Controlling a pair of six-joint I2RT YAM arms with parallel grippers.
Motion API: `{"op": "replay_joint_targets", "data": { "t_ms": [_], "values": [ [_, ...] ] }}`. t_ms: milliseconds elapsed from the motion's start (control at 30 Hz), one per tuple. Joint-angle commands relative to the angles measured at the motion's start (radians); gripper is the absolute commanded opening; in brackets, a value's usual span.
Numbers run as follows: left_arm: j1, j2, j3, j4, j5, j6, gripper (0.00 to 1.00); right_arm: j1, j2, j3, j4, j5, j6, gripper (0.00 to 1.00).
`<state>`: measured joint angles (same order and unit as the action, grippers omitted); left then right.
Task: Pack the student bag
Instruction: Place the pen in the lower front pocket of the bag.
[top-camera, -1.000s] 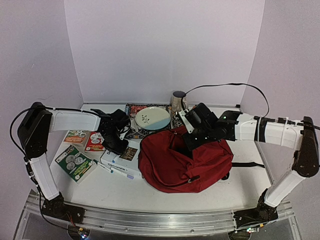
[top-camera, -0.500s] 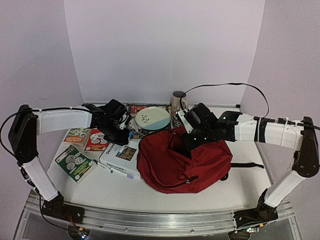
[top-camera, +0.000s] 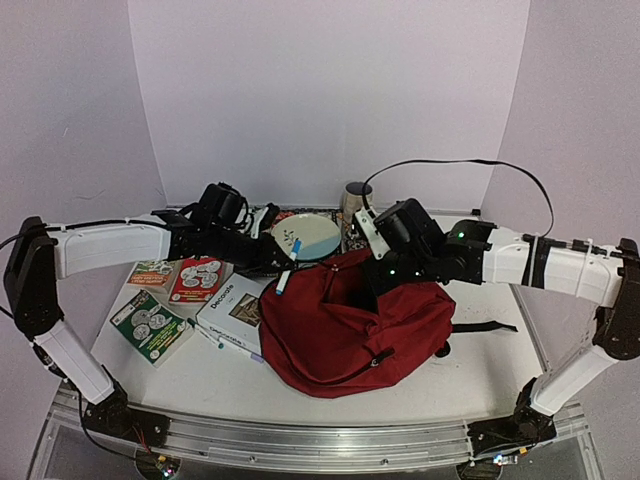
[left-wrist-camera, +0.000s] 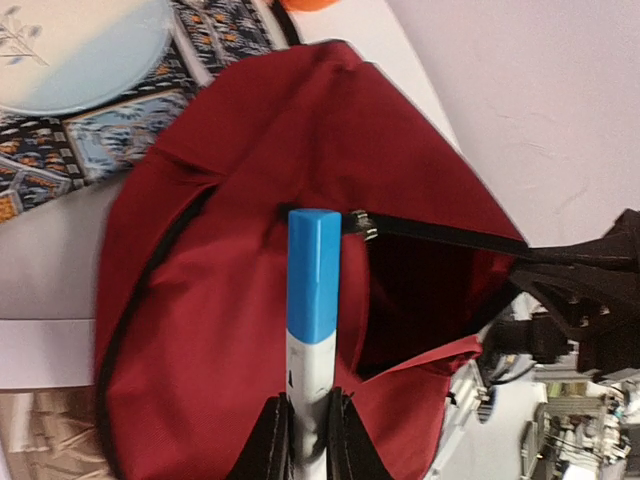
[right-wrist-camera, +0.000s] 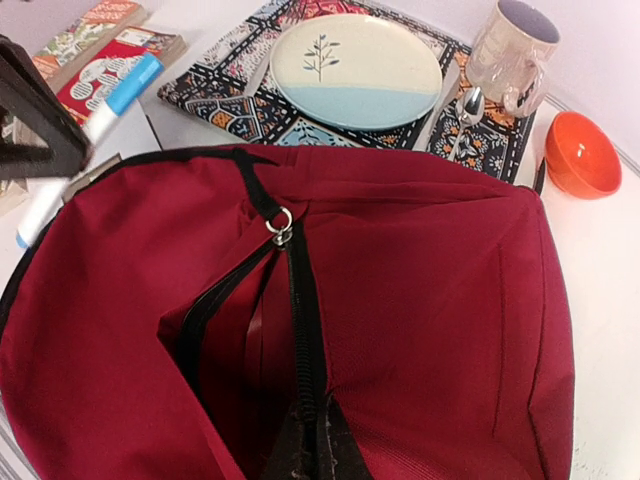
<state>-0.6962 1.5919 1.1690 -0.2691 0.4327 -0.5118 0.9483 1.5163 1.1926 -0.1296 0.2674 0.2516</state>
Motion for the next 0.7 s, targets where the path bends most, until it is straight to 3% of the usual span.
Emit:
{"op": "replay_joint_targets", "data": {
  "t_ms": [0, 367, 667],
  "values": [
    [-0.047, 0.030, 0.010, 0.143, 0.150, -0.071, 0.00, 0.008, -0.052, 0.031, 0.081, 0.007, 0.002, 0.00],
    [-0.150, 0.099, -0.005, 0.178, 0.183, -0.101, 0.00, 0.011, -0.016, 0.034, 0.121, 0.041, 0.020, 0.00],
    [-0.163, 0.182, 0.045, 0.198, 0.186, -0.120, 0.00, 0.022, -0.004, 0.039, 0.164, 0.005, 0.014, 0.00]
  ]
}}
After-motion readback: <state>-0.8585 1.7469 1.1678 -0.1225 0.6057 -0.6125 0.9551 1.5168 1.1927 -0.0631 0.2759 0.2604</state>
